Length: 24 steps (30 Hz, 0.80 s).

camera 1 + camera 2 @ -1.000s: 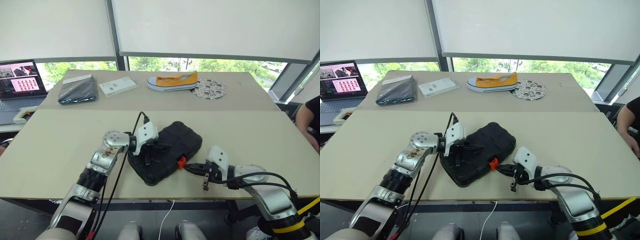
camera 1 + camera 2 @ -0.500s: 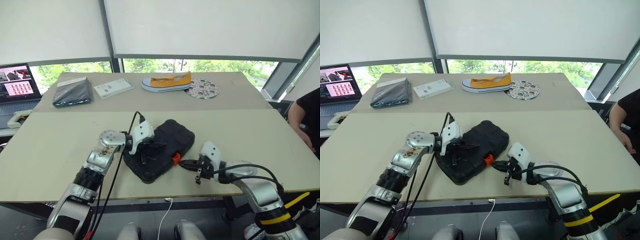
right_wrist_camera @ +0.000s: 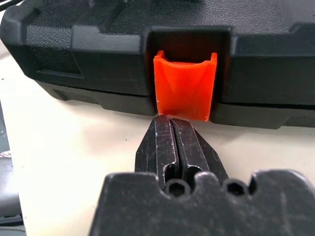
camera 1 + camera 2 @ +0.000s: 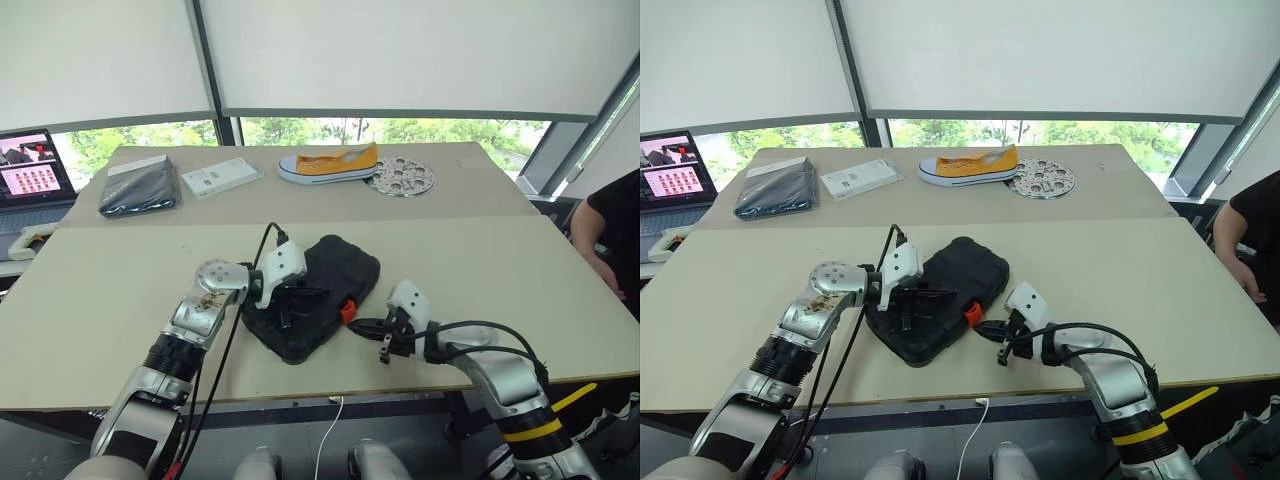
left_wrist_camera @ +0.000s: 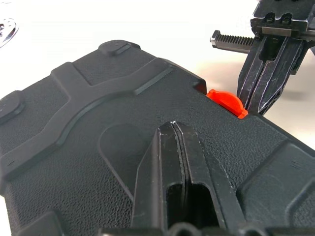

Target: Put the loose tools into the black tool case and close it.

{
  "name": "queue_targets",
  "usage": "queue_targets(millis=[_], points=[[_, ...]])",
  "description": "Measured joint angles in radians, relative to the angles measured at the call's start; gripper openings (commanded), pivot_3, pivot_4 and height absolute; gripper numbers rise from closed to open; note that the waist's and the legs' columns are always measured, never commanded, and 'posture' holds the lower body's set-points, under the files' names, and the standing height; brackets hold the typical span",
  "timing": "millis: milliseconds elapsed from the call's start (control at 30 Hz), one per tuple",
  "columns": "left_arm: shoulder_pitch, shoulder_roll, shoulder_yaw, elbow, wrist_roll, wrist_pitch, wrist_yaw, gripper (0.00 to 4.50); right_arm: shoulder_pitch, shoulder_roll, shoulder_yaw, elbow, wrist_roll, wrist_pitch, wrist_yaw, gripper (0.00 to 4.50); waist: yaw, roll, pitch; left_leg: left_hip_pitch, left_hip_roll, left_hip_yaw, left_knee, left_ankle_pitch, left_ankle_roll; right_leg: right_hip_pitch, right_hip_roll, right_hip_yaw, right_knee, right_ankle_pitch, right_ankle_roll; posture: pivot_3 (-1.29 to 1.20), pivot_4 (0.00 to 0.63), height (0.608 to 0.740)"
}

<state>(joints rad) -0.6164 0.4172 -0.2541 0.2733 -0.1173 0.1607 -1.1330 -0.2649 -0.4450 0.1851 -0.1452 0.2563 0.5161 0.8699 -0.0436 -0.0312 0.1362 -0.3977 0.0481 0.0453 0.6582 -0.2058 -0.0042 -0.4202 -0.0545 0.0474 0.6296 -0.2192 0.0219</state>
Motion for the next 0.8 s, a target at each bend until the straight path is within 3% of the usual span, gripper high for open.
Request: queue_targets(millis=[400, 800], points=[[0.007, 0.008, 0.000, -0.029, -0.002, 0.060, -0.018, 0.03, -0.047, 0.045, 0.006, 0.043, -0.001, -0.018, 0.004, 0.00, -0.007, -0.001, -0.001, 0.012, 0.000, 0.000, -0.014, 0.000, -0.001, 0.001, 0.000, 0.000, -0.001, -0.001, -0.002, 0.00, 0.150, 0.740], [0.019, 0.002, -0.001, -0.048, -0.003, 0.069, 0.001, 0.03, -0.096, 0.005, 0.080, 0.072, -0.058, 0.038, -0.008, 0.00, 0.000, -0.002, -0.002, 0.013, -0.001, -0.002, -0.015, -0.001, -0.002, 0.001, 0.000, -0.001, -0.002, -0.002, -0.004, 0.00, 0.150, 0.740]])
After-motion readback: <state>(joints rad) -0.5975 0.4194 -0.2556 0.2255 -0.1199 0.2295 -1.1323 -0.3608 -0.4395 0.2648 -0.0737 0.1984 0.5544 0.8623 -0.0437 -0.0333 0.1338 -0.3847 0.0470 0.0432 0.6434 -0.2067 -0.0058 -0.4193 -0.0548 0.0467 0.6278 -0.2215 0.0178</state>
